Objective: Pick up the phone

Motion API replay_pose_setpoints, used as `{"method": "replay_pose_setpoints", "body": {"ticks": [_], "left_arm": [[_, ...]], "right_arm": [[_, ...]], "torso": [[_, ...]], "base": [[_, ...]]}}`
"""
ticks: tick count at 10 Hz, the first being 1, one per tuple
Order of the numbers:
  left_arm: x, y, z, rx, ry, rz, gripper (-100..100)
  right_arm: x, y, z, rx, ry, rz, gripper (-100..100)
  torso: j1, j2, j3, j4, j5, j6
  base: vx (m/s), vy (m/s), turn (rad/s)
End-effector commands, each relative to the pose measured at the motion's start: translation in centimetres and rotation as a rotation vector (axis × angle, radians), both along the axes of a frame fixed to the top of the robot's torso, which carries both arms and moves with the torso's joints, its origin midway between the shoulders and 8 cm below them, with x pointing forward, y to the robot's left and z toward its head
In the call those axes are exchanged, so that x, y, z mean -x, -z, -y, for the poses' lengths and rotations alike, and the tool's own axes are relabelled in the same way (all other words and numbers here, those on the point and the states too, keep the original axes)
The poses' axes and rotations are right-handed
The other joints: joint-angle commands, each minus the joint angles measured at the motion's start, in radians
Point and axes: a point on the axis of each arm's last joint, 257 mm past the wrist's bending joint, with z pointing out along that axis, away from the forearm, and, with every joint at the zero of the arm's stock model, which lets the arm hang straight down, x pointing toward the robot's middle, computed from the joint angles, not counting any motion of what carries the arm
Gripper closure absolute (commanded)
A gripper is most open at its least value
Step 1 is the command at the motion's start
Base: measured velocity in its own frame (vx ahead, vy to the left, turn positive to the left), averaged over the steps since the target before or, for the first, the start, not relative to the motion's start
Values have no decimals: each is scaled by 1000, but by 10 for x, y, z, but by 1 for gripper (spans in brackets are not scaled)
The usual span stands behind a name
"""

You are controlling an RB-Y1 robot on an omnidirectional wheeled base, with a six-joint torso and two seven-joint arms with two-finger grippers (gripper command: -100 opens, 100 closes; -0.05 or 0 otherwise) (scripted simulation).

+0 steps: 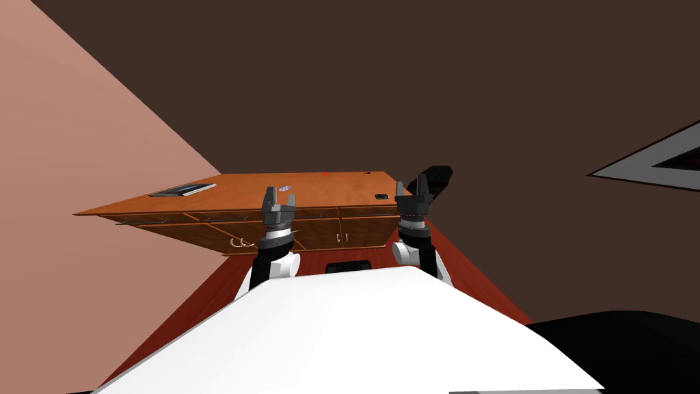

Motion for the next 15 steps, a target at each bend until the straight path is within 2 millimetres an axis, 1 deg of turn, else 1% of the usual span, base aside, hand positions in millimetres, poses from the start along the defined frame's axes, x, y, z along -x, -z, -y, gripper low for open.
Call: {"method": "replay_pose_setpoints", "body": {"ticks": [1, 5, 6, 8, 15], "left_arm": [[0, 0, 0, 0, 0, 0, 0], [0, 0, 0, 0, 0, 0, 0], [0, 0, 0, 0, 0, 0, 0], [0, 0, 0, 0, 0, 0, 0], [0, 0, 0, 0, 0, 0, 0]], "right_arm": [[-1, 2, -4, 36, -6, 1, -100], [-3, 12, -19, 197, -21, 18, -100], [-3, 12, -21, 209, -26, 17, -100], [-3, 20, -29, 313, -32, 36, -100], [-4, 38, -44, 552, -69, 69, -100]], "torso": [[0, 0, 0, 0, 0, 0], [-1, 3, 2, 1, 0, 0], [0, 3, 2, 1, 0, 0], [-1, 3, 1, 1, 0, 0], [-1, 2, 1, 1, 0, 0]], "base": [[-12, 2, 27], [-40, 1, 55], [-39, 2, 28], [-45, -3, 75], [-35, -3, 57]]}}
